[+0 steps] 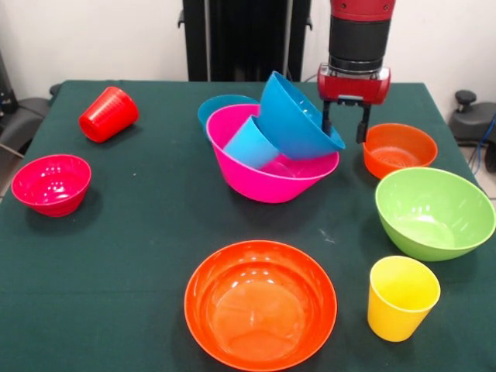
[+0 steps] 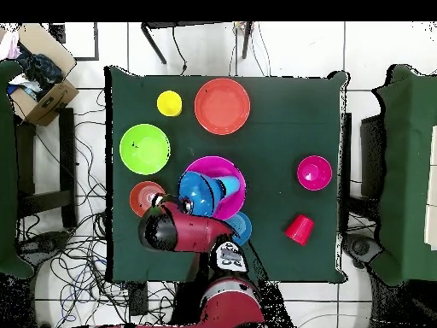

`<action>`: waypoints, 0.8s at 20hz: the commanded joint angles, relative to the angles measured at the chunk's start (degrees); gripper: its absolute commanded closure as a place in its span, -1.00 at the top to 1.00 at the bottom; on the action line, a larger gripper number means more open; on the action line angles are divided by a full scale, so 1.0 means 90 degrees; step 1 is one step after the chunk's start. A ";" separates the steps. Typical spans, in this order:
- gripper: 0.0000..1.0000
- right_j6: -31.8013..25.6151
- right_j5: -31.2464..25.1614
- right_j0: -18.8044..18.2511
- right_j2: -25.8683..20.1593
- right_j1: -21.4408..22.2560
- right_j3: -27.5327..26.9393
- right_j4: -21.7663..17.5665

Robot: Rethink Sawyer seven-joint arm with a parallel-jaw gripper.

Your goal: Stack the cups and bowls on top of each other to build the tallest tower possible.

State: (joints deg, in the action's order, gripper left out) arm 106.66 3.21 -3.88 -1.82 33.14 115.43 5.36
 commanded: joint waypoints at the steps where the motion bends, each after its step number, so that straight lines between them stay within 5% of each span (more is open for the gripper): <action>1: 1.00 0.1142 -0.0523 0.0187 -0.0590 0.0147 0.0139 0.0195; 8: 1.00 0.1149 -0.0824 0.0295 -0.0450 0.0492 0.0321 0.0242; 16: 1.00 0.0894 -0.1561 0.0874 0.0385 0.0895 0.0040 0.0189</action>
State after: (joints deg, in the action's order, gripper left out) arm 106.66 -0.46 0.88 1.19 39.27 115.54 5.50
